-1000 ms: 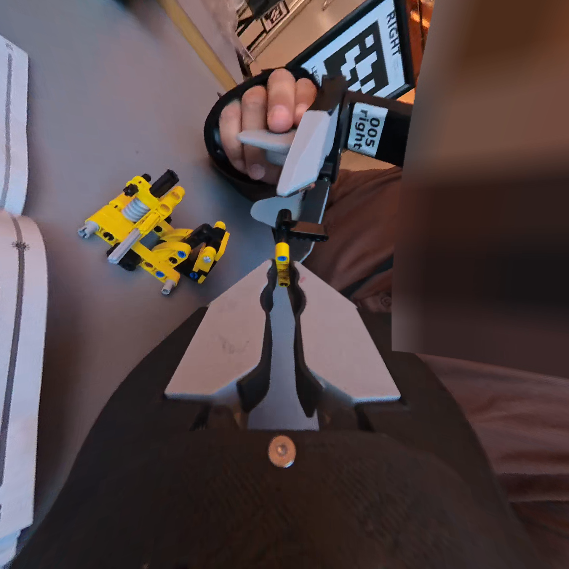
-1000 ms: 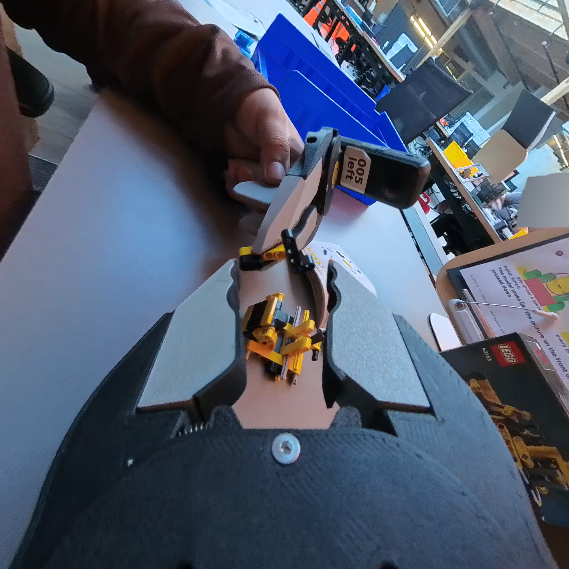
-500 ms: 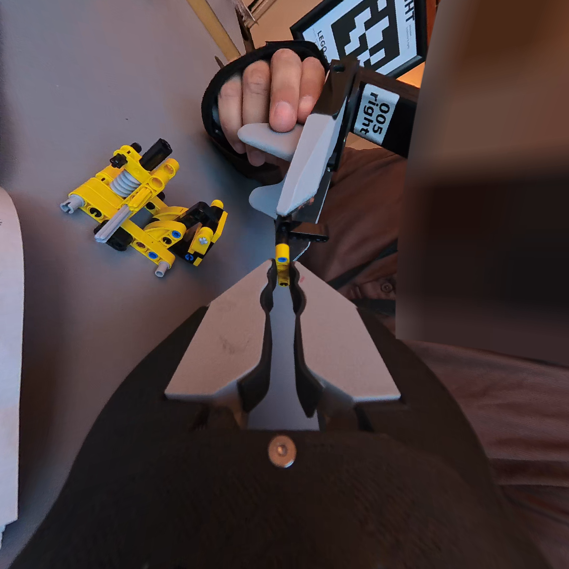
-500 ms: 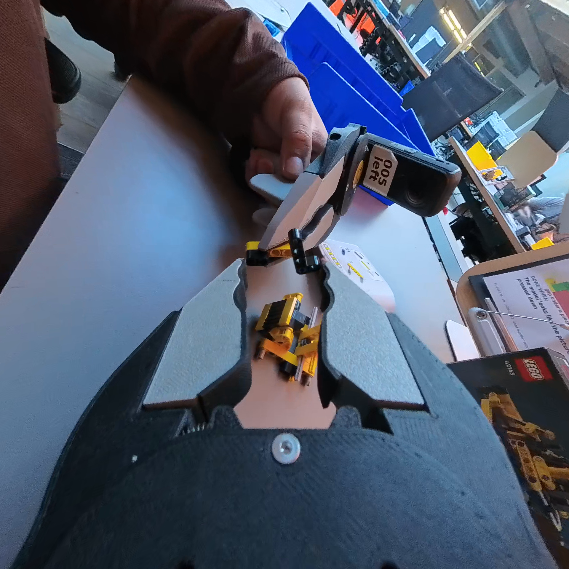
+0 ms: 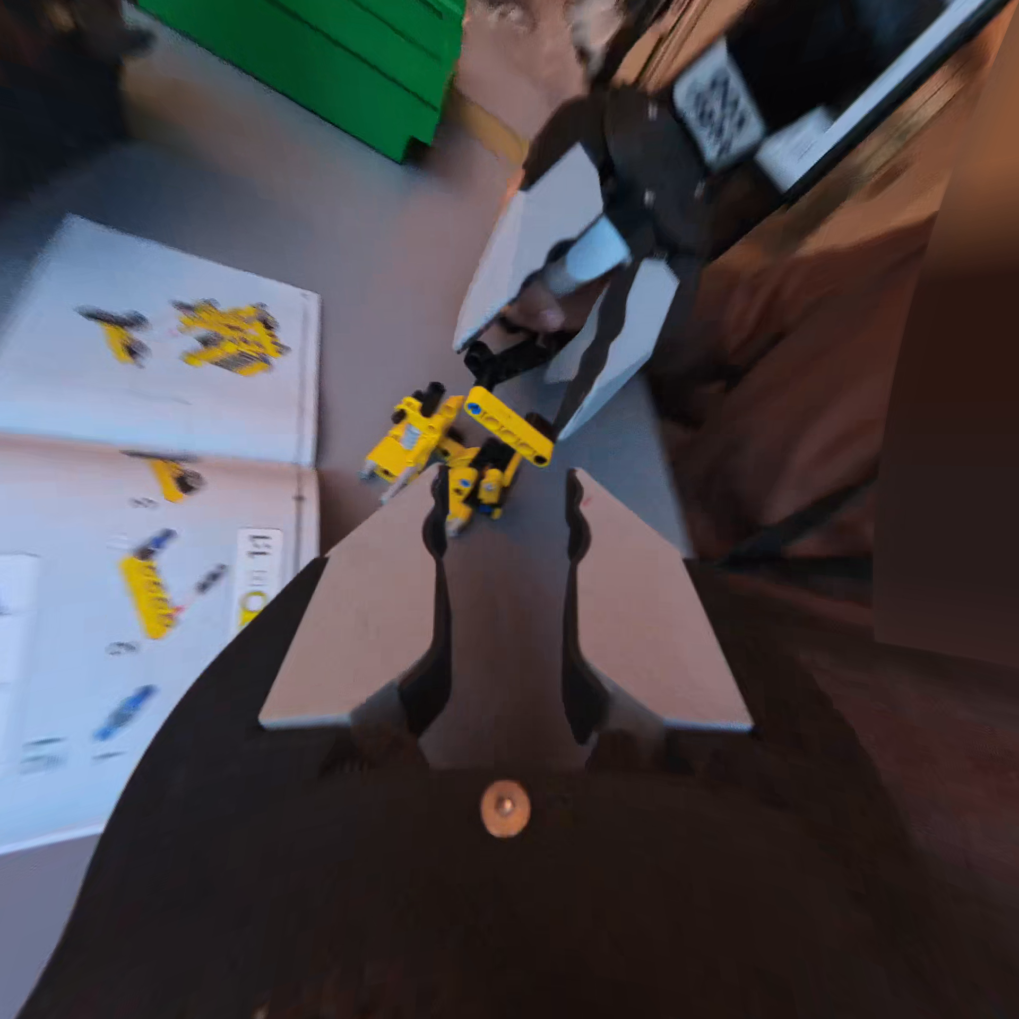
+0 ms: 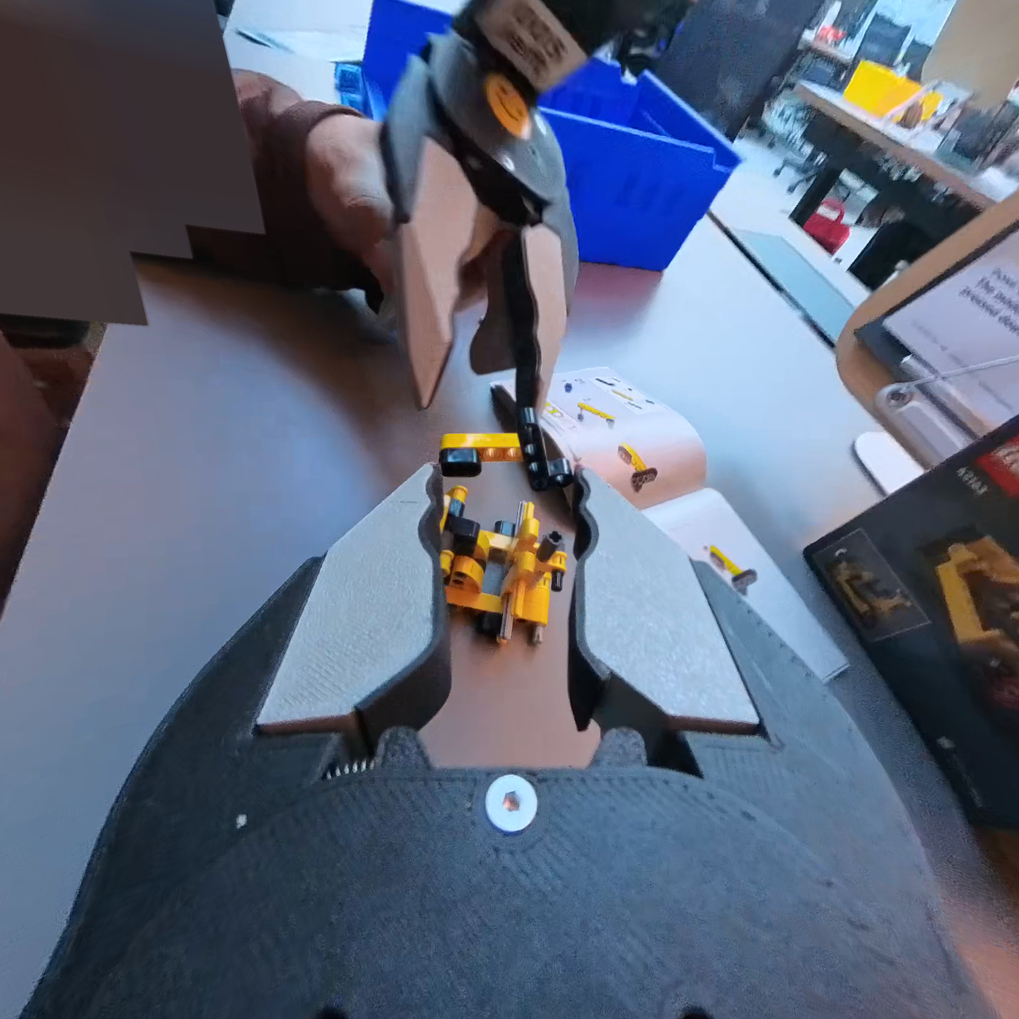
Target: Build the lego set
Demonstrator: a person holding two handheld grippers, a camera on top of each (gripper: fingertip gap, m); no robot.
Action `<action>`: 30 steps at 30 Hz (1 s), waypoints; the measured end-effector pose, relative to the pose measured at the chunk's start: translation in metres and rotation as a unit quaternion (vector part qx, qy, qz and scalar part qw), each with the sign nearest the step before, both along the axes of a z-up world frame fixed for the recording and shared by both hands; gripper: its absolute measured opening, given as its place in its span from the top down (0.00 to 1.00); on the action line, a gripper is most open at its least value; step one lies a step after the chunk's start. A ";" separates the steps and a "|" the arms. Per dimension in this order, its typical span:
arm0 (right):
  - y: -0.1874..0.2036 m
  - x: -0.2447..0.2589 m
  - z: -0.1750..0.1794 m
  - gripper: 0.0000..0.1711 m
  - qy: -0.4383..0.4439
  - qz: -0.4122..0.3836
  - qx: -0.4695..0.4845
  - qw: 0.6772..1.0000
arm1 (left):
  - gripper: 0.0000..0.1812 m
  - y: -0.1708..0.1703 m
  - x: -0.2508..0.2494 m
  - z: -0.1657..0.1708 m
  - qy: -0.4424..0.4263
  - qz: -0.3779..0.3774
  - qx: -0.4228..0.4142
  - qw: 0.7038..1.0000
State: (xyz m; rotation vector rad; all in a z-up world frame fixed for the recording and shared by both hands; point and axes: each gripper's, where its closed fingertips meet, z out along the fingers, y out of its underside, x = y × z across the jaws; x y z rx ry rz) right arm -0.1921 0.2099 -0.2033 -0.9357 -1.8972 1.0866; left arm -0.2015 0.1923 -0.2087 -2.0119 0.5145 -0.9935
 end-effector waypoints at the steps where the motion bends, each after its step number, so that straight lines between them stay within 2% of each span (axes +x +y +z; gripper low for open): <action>1: 0.002 -0.001 -0.002 0.75 -0.012 -0.002 -0.016 1.000 | 0.74 0.002 -0.002 -0.004 0.056 0.004 0.032 0.998; 4: 0.003 0.000 0.000 0.75 -0.025 0.002 -0.060 0.998 | 0.68 0.002 0.003 -0.015 0.160 -0.005 0.090 0.983; 7: 0.001 0.002 0.005 0.75 -0.023 0.014 -0.086 0.996 | 0.67 0.007 0.007 -0.016 0.195 0.006 0.127 0.972; 11: -0.004 0.005 0.008 0.75 -0.017 0.030 -0.085 0.996 | 0.68 0.005 0.013 -0.006 0.163 -0.005 0.144 0.976; 15: -0.010 0.007 0.006 0.75 -0.016 0.044 -0.073 0.996 | 0.74 -0.003 0.021 0.001 0.130 -0.034 0.154 0.979; 24: -0.014 0.007 0.008 0.75 -0.010 0.053 -0.074 0.996 | 0.79 -0.001 0.023 0.007 0.126 -0.020 0.173 0.977; 30: -0.012 0.006 0.007 0.75 -0.012 0.049 -0.073 0.996 | 0.78 0.002 0.022 0.005 0.144 -0.013 0.179 0.973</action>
